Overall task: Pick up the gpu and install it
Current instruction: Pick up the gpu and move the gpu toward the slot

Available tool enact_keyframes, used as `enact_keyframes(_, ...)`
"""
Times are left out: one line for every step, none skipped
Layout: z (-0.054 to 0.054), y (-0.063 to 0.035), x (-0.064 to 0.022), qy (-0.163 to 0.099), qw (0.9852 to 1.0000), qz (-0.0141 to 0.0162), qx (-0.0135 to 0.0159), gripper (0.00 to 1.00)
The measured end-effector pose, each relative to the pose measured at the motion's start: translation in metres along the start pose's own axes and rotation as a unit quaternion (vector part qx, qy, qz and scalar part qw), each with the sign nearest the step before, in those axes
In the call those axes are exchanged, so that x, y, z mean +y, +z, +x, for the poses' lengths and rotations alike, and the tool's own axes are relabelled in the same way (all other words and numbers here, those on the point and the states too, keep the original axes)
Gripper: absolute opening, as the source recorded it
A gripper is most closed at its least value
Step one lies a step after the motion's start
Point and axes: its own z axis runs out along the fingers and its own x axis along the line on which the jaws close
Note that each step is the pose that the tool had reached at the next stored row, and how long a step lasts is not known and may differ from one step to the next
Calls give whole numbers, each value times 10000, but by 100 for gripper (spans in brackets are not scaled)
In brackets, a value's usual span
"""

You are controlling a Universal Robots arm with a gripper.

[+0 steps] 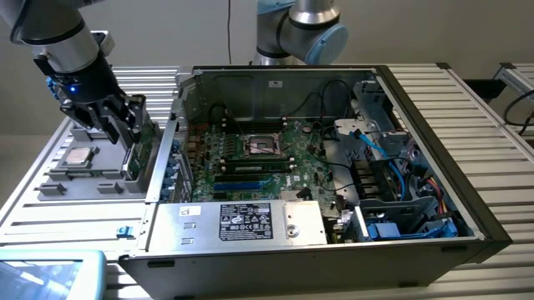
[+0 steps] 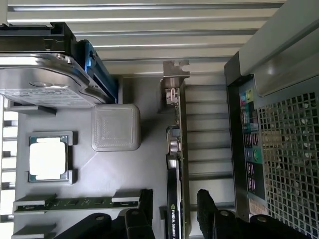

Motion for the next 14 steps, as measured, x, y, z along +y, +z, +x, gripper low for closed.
enact_keyframes(0,17,-2,-12,10000,-2,1,49)
enact_keyframes(0,35,-4,-25,10000,-4,2,49)
enact_keyframes(0,52,-5,-39,10000,-7,4,49)
enact_keyframes(-1,70,-7,-54,10000,-11,5,49)
enact_keyframes(-2,86,-9,-65,10000,-15,7,49)
enact_keyframes(-8,104,-11,-74,10000,-17,8,49)
enact_keyframes(-15,120,-11,-79,10000,-20,9,49)
enact_keyframes(-24,132,-11,-84,10000,-27,10,49)
enact_keyframes(-31,143,-11,-89,10000,-39,11,49)
enact_keyframes(-32,152,-11,-91,9999,-61,12,49)
enact_keyframes(-31,159,-11,-93,9999,-92,15,49)
enact_keyframes(-31,167,-11,-94,9999,-126,16,49)
enact_keyframes(-31,178,-12,-95,9998,-155,16,49)
enact_keyframes(-31,186,-14,-94,9998,-174,17,49)
